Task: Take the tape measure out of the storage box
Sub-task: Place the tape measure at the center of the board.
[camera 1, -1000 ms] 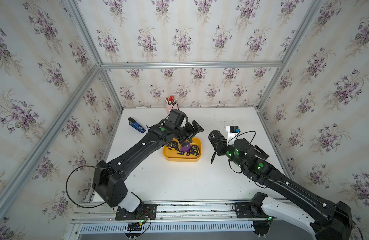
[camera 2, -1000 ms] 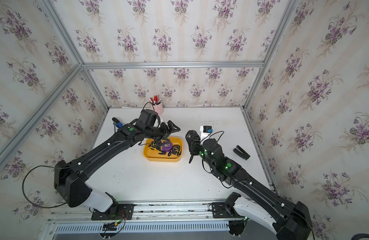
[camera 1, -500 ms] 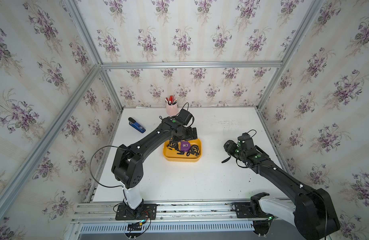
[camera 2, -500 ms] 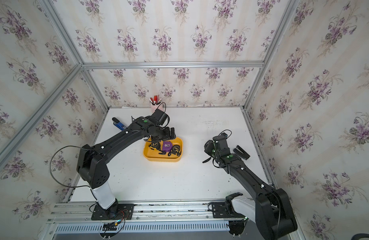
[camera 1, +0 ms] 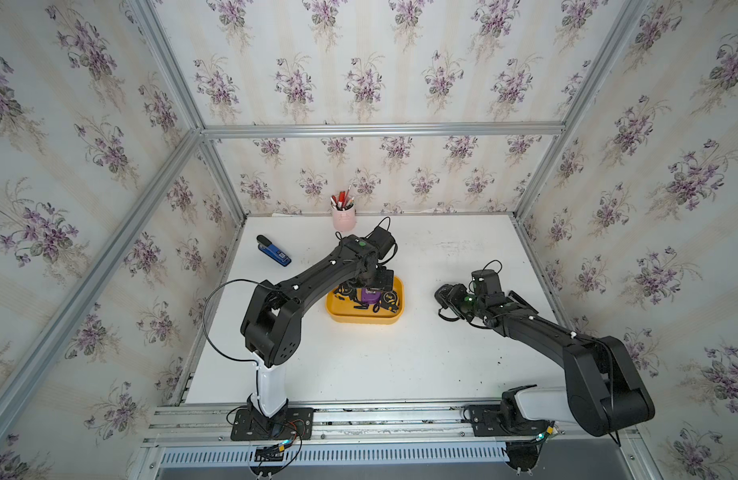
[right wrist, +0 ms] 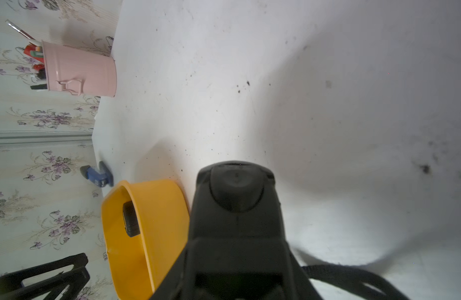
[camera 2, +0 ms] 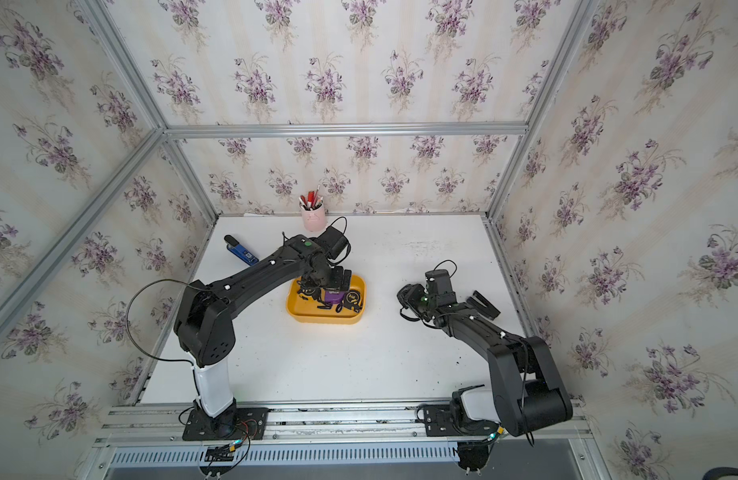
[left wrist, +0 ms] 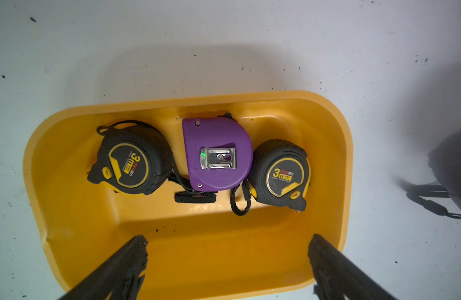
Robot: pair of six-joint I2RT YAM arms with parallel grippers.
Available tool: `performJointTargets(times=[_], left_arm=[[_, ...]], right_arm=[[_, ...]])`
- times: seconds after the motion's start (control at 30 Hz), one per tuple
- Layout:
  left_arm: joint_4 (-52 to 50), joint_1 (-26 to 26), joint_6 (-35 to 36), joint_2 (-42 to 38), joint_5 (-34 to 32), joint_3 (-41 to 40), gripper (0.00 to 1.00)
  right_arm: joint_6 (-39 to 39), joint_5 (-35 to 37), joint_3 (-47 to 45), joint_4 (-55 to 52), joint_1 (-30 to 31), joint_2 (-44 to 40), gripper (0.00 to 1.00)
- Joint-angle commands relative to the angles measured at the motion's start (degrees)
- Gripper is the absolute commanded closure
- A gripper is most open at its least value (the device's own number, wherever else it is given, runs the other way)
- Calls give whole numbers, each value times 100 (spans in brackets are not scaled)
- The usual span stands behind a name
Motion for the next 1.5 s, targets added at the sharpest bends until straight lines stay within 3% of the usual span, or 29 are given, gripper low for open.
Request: performJointTargets(times=[0.0,0.57,0.87,1.13,1.47], left_arm=[[-97,-11,120,55,-70,30,0],[-327,-126,372,306,-190,263,0],[-376,-168,429,399,-235,357,0],[-404,-171,451,427,-231,391,0],[-498,-170,518,339,14,437,0]], right_arm=[[271,-318,-54,399,-86,32,77],[546,-596,-287,102,-360,348,72],[589,-396,-389,-330,-373,196,52],[589,-242,-533,-528,-377,-115,27],[396,108,-390,-1347,-374,-984,12]])
